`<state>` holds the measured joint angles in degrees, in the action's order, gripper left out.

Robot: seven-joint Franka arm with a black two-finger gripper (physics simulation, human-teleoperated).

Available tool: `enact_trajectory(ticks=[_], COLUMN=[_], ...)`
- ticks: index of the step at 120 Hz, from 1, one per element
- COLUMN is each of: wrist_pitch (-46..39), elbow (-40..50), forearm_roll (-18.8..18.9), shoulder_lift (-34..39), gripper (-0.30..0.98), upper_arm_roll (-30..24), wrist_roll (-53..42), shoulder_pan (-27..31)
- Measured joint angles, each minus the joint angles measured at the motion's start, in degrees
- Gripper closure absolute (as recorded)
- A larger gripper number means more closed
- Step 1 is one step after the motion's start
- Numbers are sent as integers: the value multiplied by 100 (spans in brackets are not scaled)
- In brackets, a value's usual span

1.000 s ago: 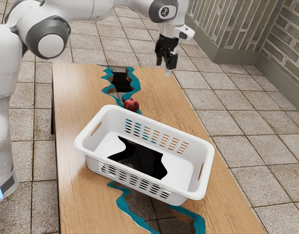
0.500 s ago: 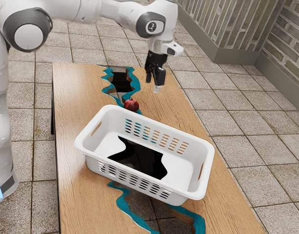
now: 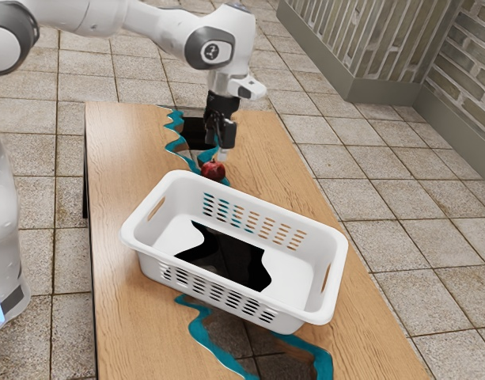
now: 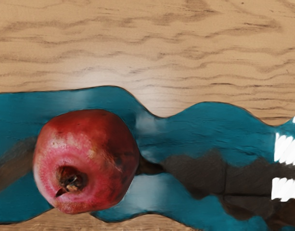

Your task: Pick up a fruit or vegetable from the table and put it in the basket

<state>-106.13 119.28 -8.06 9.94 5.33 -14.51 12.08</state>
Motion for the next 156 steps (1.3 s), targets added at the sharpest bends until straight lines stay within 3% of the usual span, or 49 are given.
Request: enact_trajectory(ticks=[44, 87, 156], wrist_pitch=[-360, -898, -1121], elbow=[164, 177, 180], forearm_roll=[106, -41, -177], shoulder_lift=[-407, -889, -893], gripper=[0, 0, 0], upper_arm_roll=[3, -4, -137], wrist_roll=[-3, -14, -80], shoulder_pan=[148, 150, 164])
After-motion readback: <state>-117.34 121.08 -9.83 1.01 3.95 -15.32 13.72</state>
